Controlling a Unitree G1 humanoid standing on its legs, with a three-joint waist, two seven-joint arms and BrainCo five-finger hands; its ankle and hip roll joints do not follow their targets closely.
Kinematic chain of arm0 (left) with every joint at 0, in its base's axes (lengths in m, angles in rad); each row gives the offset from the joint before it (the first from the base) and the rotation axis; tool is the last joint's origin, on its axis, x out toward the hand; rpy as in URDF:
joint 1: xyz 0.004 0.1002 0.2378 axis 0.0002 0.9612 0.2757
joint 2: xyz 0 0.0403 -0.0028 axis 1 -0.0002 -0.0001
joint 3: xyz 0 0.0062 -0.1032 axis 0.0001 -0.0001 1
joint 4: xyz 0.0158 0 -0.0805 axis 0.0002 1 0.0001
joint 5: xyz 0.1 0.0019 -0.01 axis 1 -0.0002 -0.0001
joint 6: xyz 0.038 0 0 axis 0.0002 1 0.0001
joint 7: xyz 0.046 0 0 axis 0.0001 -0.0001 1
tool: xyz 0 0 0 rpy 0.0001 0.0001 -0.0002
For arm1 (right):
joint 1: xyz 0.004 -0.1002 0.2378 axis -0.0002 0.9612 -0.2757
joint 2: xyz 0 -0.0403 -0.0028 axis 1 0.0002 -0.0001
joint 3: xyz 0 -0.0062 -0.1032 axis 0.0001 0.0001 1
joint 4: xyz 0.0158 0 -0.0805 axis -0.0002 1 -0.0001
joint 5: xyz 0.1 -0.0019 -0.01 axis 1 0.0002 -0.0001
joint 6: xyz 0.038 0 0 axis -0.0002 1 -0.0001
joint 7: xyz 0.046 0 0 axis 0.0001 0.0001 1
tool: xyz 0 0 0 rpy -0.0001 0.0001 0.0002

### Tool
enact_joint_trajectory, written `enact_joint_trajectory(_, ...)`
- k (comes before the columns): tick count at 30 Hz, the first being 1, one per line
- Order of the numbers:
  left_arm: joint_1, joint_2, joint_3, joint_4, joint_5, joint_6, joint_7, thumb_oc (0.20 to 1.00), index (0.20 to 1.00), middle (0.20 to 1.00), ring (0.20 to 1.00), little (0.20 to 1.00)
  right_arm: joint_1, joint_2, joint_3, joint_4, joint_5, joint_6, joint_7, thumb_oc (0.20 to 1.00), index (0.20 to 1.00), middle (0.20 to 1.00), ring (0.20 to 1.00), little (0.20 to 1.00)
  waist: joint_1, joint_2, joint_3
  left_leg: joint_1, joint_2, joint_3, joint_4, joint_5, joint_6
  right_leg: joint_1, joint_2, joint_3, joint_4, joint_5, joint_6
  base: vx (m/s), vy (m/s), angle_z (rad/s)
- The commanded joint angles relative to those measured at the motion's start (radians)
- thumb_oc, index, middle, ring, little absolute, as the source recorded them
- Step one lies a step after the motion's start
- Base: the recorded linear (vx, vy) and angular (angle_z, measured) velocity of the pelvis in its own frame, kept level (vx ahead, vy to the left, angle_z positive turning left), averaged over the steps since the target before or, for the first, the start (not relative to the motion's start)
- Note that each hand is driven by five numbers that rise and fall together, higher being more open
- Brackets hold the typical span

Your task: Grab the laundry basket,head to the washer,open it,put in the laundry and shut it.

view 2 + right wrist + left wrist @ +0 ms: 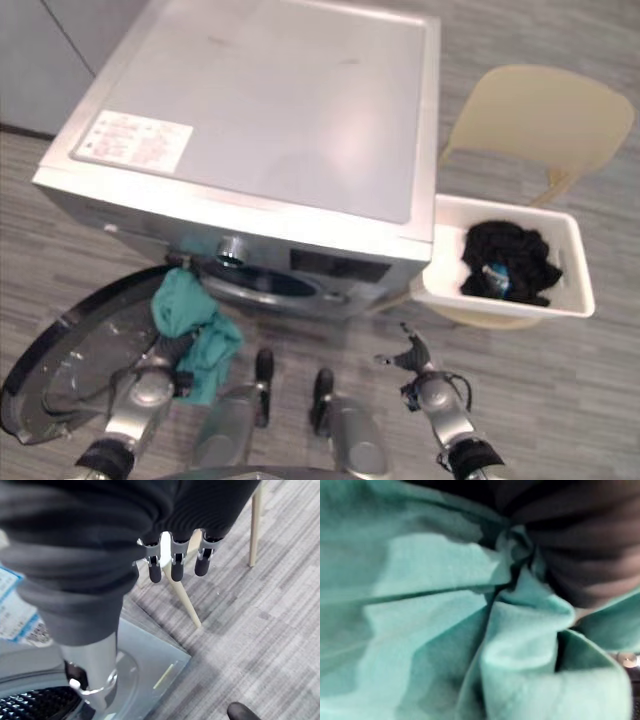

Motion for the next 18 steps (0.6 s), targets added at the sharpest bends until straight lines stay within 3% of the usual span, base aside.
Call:
enact_joint_trajectory(1,-0.066,0.071,-0.039,-0.068,0.024,-0.071,0.046,0.2,0.2,0.2,0.2,0.2,0.026,-0.051,-0.006,-0.081,0.058,-0.023,-0.02,1.0,1.0,1.0,1.0,1.0,0.002,-0.002,0.02,-0.08,0.036,0.034,0.152,-0.123,0.01,-0.033,-0.005,0.022,0.075,-0.105,-0.002,0.06,0.069,-0.28)
enact_joint_trajectory(2,-0.099,0.077,-0.053,-0.061,0.028,-0.073,0.054,0.2,0.2,0.2,0.2,0.2,0.027,-0.05,-0.006,-0.086,0.063,-0.028,-0.028,1.0,1.0,1.0,1.0,1.0,-0.006,-0.003,0.031,-0.102,0.04,0.037,0.2,-0.163,0.006,-0.059,-0.016,0.027,0.128,-0.142,0.001,0.06,0.034,-0.29)
enact_joint_trajectory(6,-0.1,0.077,-0.054,-0.06,0.028,-0.073,0.054,0.2,0.2,0.2,0.2,0.2,0.027,-0.05,-0.007,-0.086,0.063,-0.028,-0.028,1.0,1.0,1.0,1.0,1.0,-0.005,-0.004,0.03,-0.107,0.04,0.037,0.206,-0.166,0.006,-0.064,-0.016,0.028,0.133,-0.146,0.001,0.0,0.005,-0.06)
enact_joint_trajectory(7,-0.232,0.106,-0.096,-0.042,0.029,-0.078,0.077,0.2,0.2,0.2,0.2,0.2,-0.014,-0.04,-0.013,-0.103,0.096,-0.038,-0.061,1.0,1.0,1.0,1.0,1.0,-0.054,-0.007,0.064,-0.239,0.08,0.066,0.345,-0.208,0.005,-0.215,-0.036,0.032,0.262,-0.18,-0.018,-0.06,0.004,0.04)
enact_joint_trajectory(9,-0.242,0.106,-0.098,-0.035,0.027,-0.08,0.077,0.2,0.2,0.2,0.2,0.2,-0.019,-0.039,-0.015,-0.101,0.096,-0.038,-0.061,1.0,1.0,1.0,1.0,1.0,-0.053,-0.006,0.049,-0.275,0.084,0.064,0.372,-0.22,0.005,-0.249,-0.036,0.033,0.286,-0.192,-0.019,-0.09,0.029,0.36)
enact_joint_trajectory(10,-0.319,0.122,-0.118,-0.061,0.014,-0.089,0.108,0.2,0.2,0.2,0.2,0.2,-0.066,-0.045,-0.005,-0.124,0.101,-0.039,-0.082,1.0,1.0,1.0,1.0,1.0,-0.067,-0.005,0.066,-0.393,0.093,0.066,0.467,-0.24,0.024,-0.378,-0.037,0.045,0.369,-0.199,-0.017,-0.15,0.071,0.27)
enact_joint_trajectory(13,-0.452,0.134,-0.137,-0.078,0.004,-0.095,0.168,0.2,0.2,0.2,0.2,0.2,-0.108,-0.045,-0.002,-0.161,0.109,-0.05,-0.11,1.0,1.0,1.0,1.0,1.0,-0.08,-0.005,0.069,-0.583,0.103,0.05,0.616,-0.284,0.057,-0.558,-0.034,0.075,0.488,-0.23,-0.024,-0.14,0.046,-0.54)
enact_joint_trajectory(15,-0.455,0.133,-0.138,-0.076,0.003,-0.096,0.169,0.2,0.2,0.2,0.2,0.2,-0.109,-0.045,-0.003,-0.161,0.109,-0.05,-0.11,1.0,1.0,1.0,1.0,1.0,-0.079,-0.004,0.066,-0.591,0.104,0.049,0.622,-0.286,0.057,-0.566,-0.033,0.075,0.493,-0.232,-0.024,-0.05,0.01,-0.33)
enact_joint_trajectory(18,-0.649,0.178,-0.179,-0.023,0.019,-0.085,0.243,0.2,0.2,0.2,0.2,0.2,-0.128,-0.047,0.001,-0.184,0.126,-0.076,-0.119,1.0,1.0,1.0,1.0,1.0,-0.108,-0.007,0.086,-0.716,0.109,0.028,0.731,-0.321,0.086,-0.693,-0.035,0.094,0.602,-0.257,-0.029,-0.07,-0.009,-0.17)
